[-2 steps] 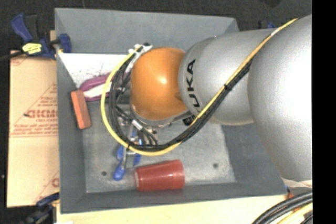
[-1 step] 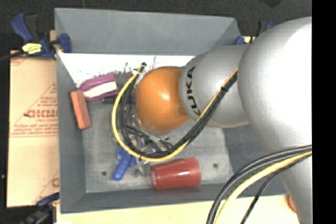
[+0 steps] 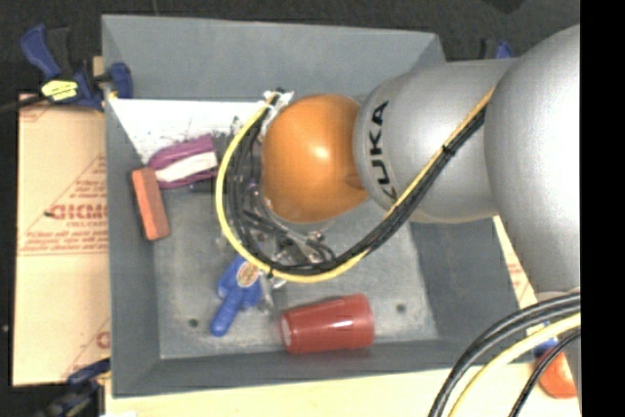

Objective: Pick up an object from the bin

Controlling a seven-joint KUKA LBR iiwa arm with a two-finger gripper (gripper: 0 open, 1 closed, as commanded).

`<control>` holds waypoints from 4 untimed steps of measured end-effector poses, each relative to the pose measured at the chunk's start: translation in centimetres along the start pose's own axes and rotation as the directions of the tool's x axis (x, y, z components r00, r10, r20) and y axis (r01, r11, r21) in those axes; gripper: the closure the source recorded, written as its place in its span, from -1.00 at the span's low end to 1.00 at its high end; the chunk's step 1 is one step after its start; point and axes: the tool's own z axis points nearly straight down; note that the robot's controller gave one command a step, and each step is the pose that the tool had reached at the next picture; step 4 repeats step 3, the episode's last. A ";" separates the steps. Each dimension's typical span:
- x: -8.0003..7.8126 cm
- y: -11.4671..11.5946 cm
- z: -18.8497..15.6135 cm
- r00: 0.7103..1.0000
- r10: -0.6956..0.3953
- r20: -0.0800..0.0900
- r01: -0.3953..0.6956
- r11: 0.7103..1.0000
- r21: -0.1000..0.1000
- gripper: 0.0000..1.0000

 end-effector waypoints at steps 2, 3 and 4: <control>-0.8 -1.0 5.1 0.989 -0.149 0.006 0.149 0.989 0.002 -1.00; 0.2 0.0 4.9 1.000 -0.017 -0.001 0.017 1.000 -0.003 1.00; 0.2 0.0 4.9 1.000 -0.017 -0.001 0.017 1.000 -0.003 1.00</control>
Offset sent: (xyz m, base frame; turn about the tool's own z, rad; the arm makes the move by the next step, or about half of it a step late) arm 0.0191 -0.0077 -0.0528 -0.2287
